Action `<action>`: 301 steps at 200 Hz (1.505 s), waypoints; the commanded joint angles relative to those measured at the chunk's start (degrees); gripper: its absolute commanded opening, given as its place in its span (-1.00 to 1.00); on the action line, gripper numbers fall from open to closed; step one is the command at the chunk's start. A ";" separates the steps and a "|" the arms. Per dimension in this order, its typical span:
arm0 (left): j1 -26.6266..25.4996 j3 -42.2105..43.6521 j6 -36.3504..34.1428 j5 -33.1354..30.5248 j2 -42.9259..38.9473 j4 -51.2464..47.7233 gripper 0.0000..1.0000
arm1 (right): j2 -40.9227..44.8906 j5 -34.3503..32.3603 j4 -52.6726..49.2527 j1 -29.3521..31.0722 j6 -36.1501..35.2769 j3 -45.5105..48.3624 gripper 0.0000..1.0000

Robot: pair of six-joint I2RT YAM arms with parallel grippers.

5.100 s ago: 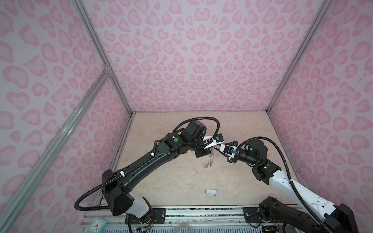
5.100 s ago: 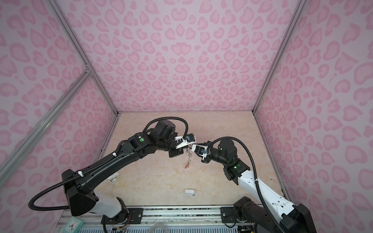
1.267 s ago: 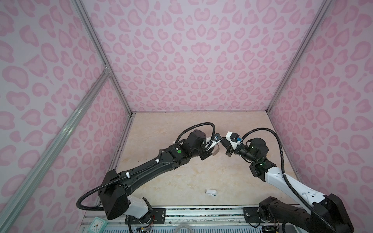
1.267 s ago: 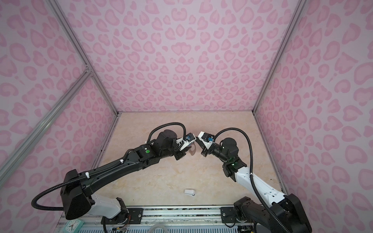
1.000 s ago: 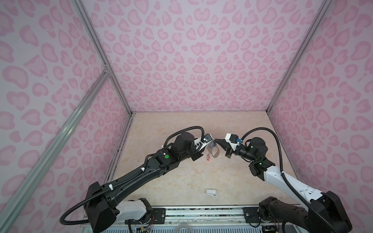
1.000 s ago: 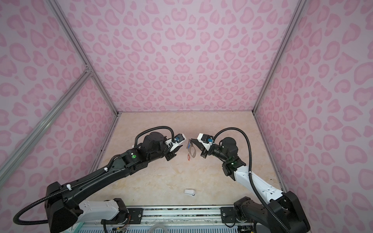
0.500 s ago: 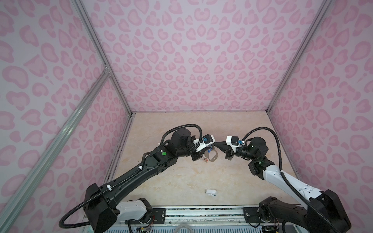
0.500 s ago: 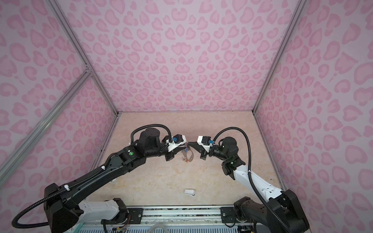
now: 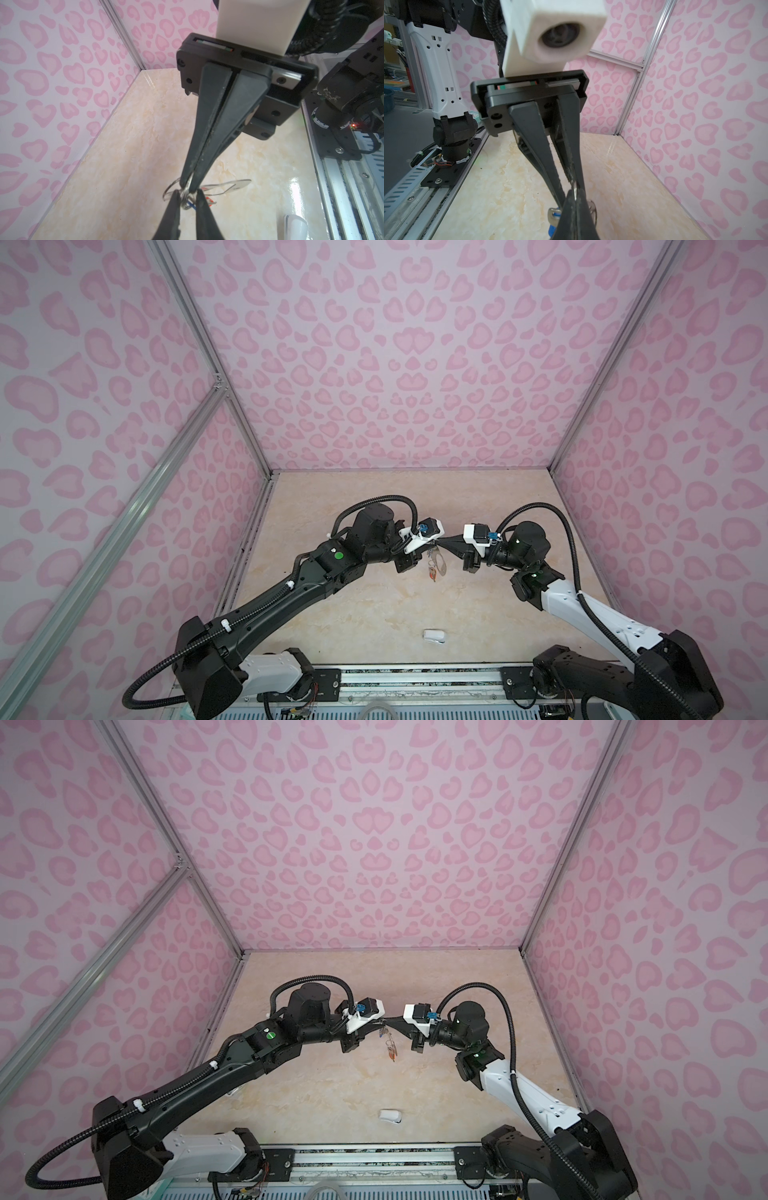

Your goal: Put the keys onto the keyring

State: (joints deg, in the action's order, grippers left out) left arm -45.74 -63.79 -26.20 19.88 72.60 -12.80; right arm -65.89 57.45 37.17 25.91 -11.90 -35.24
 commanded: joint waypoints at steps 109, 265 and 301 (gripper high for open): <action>-1.63 -12.89 -3.95 -11.33 6.62 -18.01 -0.93 | 8.60 -20.83 -15.11 3.82 -21.67 0.01 -0.48; -4.16 -19.40 -5.71 -9.38 10.64 -21.97 -0.93 | 7.53 -28.97 -11.51 7.95 -22.27 1.26 -0.77; -4.36 -20.05 -6.24 -9.12 11.29 -22.20 -0.93 | 7.26 -28.11 -12.03 7.93 -22.20 1.27 -0.94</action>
State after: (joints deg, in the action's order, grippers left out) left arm -49.78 -82.61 -31.53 8.05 83.35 -35.55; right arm -58.35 29.67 23.86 33.80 -34.41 -34.30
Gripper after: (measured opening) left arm 0.053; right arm 0.064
